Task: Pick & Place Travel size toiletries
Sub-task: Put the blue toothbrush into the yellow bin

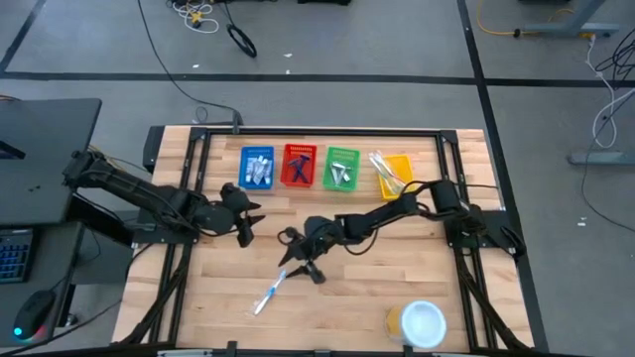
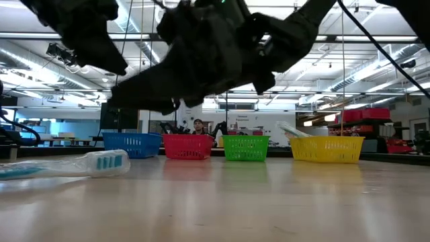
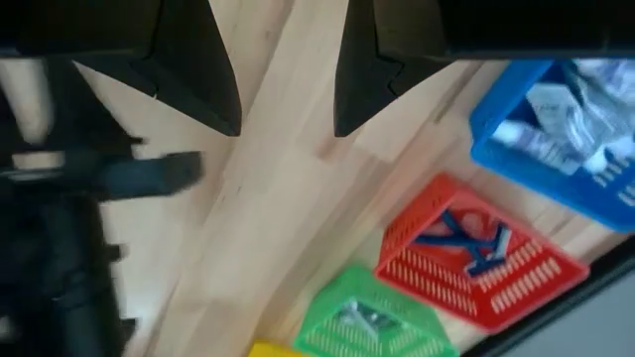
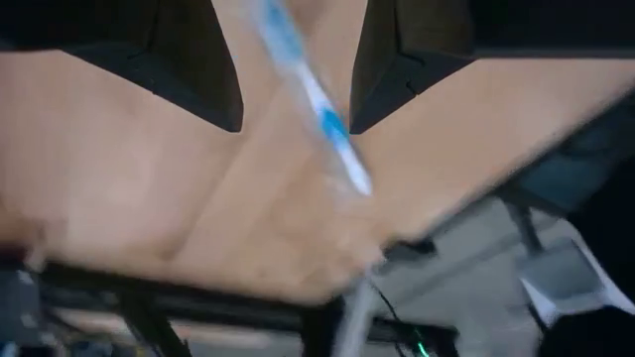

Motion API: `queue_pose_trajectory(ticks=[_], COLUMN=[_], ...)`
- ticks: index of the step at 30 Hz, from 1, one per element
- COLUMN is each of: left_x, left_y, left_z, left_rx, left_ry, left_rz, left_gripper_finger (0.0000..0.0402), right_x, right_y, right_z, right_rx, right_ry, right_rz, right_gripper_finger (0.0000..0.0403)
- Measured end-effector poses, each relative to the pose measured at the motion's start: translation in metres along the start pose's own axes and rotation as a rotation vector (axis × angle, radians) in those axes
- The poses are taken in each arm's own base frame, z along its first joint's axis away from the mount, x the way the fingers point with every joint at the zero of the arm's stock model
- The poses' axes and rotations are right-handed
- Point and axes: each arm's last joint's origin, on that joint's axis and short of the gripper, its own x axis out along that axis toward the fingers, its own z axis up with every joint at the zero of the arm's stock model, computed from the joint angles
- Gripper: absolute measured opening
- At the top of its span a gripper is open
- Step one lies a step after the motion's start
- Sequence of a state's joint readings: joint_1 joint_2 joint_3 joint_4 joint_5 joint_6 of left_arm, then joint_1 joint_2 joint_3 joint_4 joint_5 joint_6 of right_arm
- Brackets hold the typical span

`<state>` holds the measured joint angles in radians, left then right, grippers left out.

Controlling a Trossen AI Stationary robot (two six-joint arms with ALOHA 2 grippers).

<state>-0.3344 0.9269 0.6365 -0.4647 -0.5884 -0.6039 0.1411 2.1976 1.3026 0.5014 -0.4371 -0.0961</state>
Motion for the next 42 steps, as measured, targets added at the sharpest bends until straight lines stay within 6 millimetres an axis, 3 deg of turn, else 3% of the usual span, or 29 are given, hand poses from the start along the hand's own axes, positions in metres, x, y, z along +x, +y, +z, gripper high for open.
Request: queue_pose_trajectory(ticks=[18,23,31,42], left_x=[-0.003,-0.003,-0.003,-0.003], left_y=[-0.001,-0.001,-0.001,-0.001], left_z=[0.006,0.006,0.006,0.006], left_rx=[0.011,0.015,0.019,0.019], left_ry=[-0.062,-0.061,-0.061,-0.060], left_rz=[-0.015,-0.014,-0.014,-0.013], left_gripper_finger=[0.0170,0.0170,0.0170,0.0170], right_x=[0.040,0.040,0.040,0.036], right_y=[-0.019,-0.019,-0.020,-0.021], right_z=[-0.050,-0.051,-0.052,-0.047], right_rx=[0.048,0.046,0.048,0.092], right_ry=[0.093,0.110,0.115,0.120], right_rz=[-0.007,-0.007,-0.014,-0.006], right_gripper_finger=[0.0197,0.0181,0.0119,0.0111])
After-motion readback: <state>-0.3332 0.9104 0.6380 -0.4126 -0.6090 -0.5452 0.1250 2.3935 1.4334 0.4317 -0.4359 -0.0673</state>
